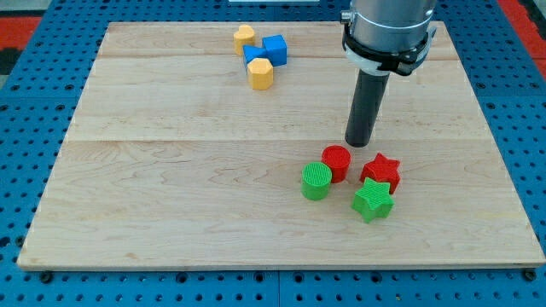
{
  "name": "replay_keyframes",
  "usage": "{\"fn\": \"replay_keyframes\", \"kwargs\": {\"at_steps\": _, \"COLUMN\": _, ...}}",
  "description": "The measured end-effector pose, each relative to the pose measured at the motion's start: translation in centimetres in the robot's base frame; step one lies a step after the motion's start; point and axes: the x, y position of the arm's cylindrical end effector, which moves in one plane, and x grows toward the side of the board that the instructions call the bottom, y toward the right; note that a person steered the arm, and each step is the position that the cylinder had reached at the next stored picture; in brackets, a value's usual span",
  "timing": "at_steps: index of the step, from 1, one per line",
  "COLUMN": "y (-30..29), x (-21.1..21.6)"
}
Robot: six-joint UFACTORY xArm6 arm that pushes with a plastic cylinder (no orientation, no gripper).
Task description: Move the arm right to the yellow hexagon
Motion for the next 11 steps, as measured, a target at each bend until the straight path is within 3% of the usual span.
{"fn": "replay_keyframes", "kwargs": {"at_steps": 9, "y": 0.0, "x": -0.5}}
{"fn": "replay_keyframes", "kwargs": {"at_steps": 11, "y": 2.6, "x": -8.9}}
